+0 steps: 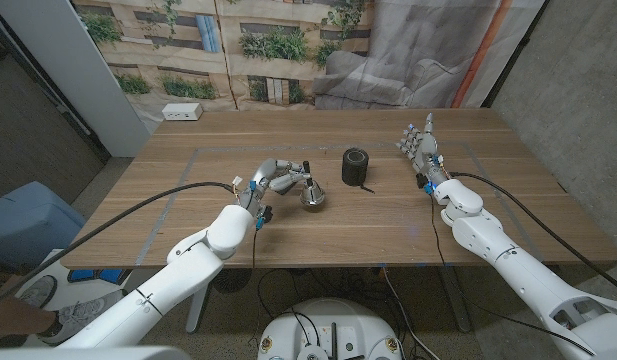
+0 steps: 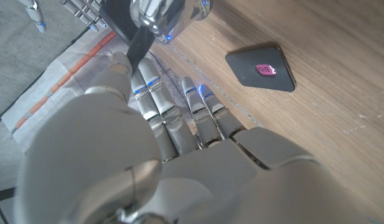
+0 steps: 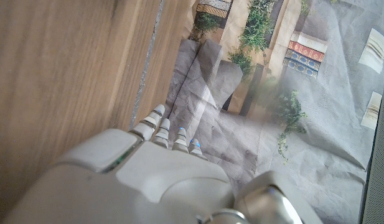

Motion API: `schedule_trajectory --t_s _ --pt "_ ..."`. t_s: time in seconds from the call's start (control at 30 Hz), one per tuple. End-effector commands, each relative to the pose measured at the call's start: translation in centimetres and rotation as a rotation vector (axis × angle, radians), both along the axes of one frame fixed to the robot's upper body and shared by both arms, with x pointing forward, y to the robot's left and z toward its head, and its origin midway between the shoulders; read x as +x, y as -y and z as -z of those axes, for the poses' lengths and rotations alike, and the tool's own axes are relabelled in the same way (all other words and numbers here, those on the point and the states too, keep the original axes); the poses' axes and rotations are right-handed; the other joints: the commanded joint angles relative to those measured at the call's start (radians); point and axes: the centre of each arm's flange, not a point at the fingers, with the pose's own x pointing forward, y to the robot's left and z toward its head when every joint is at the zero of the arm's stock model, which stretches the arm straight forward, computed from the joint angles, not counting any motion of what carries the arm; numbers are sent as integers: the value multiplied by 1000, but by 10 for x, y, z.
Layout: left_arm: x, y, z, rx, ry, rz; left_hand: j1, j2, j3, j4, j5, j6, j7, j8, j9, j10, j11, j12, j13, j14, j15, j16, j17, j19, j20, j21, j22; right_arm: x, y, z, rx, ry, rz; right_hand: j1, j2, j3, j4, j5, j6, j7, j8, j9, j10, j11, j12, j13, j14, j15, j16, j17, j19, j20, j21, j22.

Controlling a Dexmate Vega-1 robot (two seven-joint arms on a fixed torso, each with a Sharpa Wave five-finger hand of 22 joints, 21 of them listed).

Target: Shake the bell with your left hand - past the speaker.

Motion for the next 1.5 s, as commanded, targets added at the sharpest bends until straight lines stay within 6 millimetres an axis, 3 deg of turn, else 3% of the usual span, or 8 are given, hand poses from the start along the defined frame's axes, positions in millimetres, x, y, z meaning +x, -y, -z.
schedule_trajectory --t_s 0.03,0.57,0.8,1.1,1.5 --pt "-1 7 0 -112 -146 42 1 9 0 2 7 15 16 7 24 3 -3 -1 5 -5 -117 1 0 -3 3 -3 3 0 0 0 3 0 5 3 97 -6 -1 3 -9 1 5 3 -4 3 5 6 -5 0 3 4 6 1 5 3" --pt "2 15 8 -181 -342 83 3 8 -3 0 6 20 19 8 24 9 -2 0 5 -8 -118 1 0 -20 7 -7 3 0 0 0 -1 0 -1 3 97 -6 -1 3 -8 1 6 3 -4 5 4 6 -4 1 3 4 6 1 5 3" --pt "2 20 7 -177 -341 98 3 8 -3 0 6 15 20 6 25 6 -3 -1 4 -9 -118 1 0 -24 7 -8 3 0 0 0 -1 0 -1 3 97 -6 -1 3 -8 2 6 3 -3 5 5 6 -5 1 3 4 6 0 5 3" --pt "0 21 1 -134 -250 91 0 11 -2 2 6 12 18 5 25 4 -3 -2 4 -10 -117 0 -1 -24 8 -6 3 0 0 0 -1 0 -1 3 97 -6 -1 3 -9 1 5 3 -4 4 4 6 -5 0 3 4 6 1 5 3" --pt "-8 24 -11 16 27 89 -1 14 -1 3 6 10 18 5 26 0 -3 -4 4 -9 -116 1 0 -20 8 -4 3 0 0 0 -1 0 -1 3 97 -6 -1 3 -9 1 5 3 -4 3 5 6 -4 1 4 4 6 0 5 3"
